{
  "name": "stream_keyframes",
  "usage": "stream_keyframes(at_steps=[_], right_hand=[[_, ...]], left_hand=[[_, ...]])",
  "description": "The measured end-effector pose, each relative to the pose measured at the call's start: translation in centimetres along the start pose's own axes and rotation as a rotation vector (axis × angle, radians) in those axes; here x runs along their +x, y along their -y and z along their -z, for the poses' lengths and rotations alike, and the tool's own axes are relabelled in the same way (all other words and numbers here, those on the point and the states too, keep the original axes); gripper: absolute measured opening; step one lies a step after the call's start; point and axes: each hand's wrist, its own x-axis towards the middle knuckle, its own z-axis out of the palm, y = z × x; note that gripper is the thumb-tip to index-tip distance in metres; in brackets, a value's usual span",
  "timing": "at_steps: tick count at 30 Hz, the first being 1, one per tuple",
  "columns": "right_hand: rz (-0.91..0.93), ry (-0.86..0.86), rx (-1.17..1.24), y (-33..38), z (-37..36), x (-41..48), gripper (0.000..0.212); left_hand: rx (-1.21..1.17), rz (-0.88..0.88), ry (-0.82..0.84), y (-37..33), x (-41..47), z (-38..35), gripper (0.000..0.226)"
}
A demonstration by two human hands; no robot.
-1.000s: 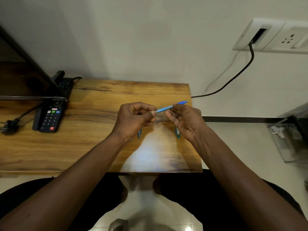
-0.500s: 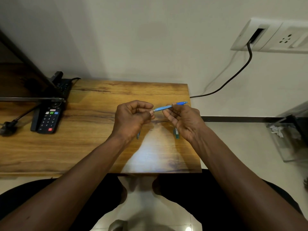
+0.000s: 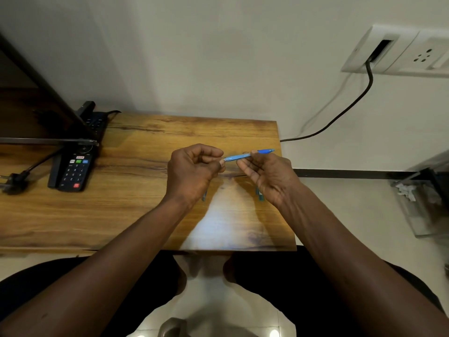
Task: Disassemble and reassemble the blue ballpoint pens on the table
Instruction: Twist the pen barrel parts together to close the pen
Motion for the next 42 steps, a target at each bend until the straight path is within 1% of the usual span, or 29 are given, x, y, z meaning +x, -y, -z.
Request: stream_keyframes(at_steps=[4, 8, 10, 15, 19, 22, 23, 27, 31, 35, 39, 40, 42], right_hand=[[0.015, 0.008, -0.029, 0.0, 0.0, 0.0, 0.014], [0.057, 0.027, -0.07, 0.2, 0.0, 0.2, 0.018], [0.083, 0.052, -0.124, 0.5, 0.1, 0.3, 0.02], [0.142, 0.068, -0.242, 0.8, 0.2, 0.5, 0.032], [0.125, 0.085, -0.25, 0.9, 0.2, 0.4, 0.027], [0.086, 0.098, -0.252, 1.3, 0.4, 0.3, 0.011], [0.072, 0.102, -0.246, 1.4, 0.5, 0.3, 0.009], [0.046, 0.107, -0.143, 1.8, 0.5, 0.0, 0.016], [0.01, 0.107, -0.021, 2.1, 0.5, -0.3, 0.004], [-0.01, 0.081, 0.028, 2.2, 0.8, -0.2, 0.005], [0.019, 0.039, 0.061, 2.5, 1.1, -0.1, 0.006], [0.03, 0.023, 0.077, 2.7, 1.2, 0.0, 0.006], [0.046, -0.006, 0.114, 3.0, 1.4, 0.0, 0.007]], left_hand=[[0.067, -0.009, 0.001, -0.1, 0.0, 0.2, 0.015], [0.094, -0.023, 0.061, -0.6, 0.0, 0.5, 0.014], [0.157, -0.074, 0.104, -0.7, 0.2, 0.9, 0.014], [0.38, -0.206, 0.191, -1.0, 0.3, 1.5, 0.013], [0.41, -0.247, 0.215, -1.1, 0.3, 1.8, 0.014], [0.384, -0.267, 0.227, -1.1, 0.2, 1.7, 0.015], [0.375, -0.274, 0.227, -1.1, 0.2, 1.6, 0.015], [0.277, -0.276, 0.196, -1.3, 0.3, 1.2, 0.016], [0.227, -0.276, 0.176, -1.6, 0.7, 0.8, 0.019], [0.227, -0.266, 0.195, -1.5, 0.9, 0.6, 0.026], [0.314, -0.227, 0.158, -1.5, 0.9, -0.2, 0.041], [0.357, -0.199, 0.138, -1.3, 0.9, -0.6, 0.042], [0.473, -0.151, 0.132, -0.7, 0.7, -1.4, 0.035]])
